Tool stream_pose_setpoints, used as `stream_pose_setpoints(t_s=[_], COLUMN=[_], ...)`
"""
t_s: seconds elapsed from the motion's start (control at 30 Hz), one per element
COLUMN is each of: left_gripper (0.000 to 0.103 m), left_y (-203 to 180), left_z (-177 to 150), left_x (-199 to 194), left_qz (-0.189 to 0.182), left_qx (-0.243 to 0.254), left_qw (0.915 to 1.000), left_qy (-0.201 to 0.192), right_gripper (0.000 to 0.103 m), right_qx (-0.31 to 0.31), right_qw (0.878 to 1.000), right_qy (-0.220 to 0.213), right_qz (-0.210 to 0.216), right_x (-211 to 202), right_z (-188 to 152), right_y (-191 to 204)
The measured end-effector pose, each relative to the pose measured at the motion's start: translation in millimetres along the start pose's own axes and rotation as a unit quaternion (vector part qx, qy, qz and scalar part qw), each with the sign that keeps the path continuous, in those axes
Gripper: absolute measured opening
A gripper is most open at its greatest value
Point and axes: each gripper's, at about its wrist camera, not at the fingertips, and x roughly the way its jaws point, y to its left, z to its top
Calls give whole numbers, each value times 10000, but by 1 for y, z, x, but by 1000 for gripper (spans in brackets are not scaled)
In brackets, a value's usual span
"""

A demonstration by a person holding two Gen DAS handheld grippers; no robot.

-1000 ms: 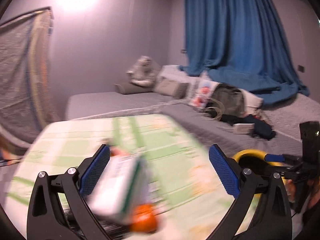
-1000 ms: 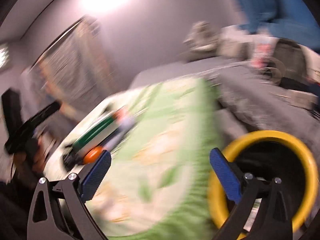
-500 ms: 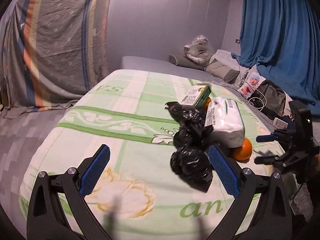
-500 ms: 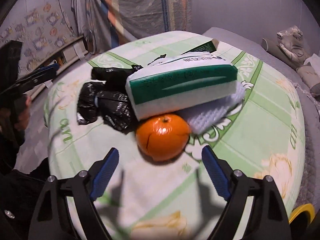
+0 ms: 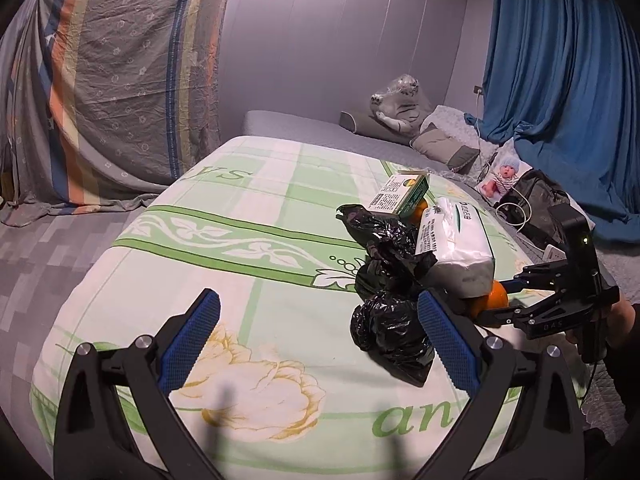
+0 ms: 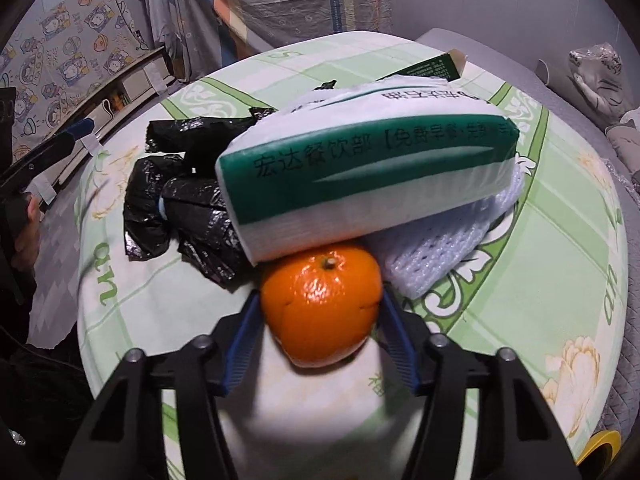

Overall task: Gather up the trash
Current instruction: 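Return both tools to the bed and grasp the orange with the right tool, then lift the orange with the right tool while the left tool grasps the tissue pack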

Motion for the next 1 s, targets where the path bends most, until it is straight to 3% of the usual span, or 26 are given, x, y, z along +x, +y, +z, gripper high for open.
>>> stream_pose_setpoints(t_s=[0.2, 0.5, 0.7, 1.0], left_gripper=[95, 95, 95, 95], left_y=[-22, -80, -124, -157], left_z=[7, 37, 57, 64], left_x=[2, 34, 81, 149], left_qz=[-120, -1085, -1413, -1522], left_qx=[299, 879, 1386, 1712], left_qw=[9994, 9886, 9756, 9597], left_qy=[87, 571, 951, 1629], right_gripper=[43, 43, 43, 43], right_qx=[430, 1196, 1532, 1866], right_qw=[9972, 9819, 9715, 9618], right_qy=[-208, -1025, -1508, -1757], right_qz=[568, 1054, 1003, 959], right_x=[-21, -82, -115, -132], right_z=[-16, -60, -89, -113], right_y=[-10, -28, -36, -49])
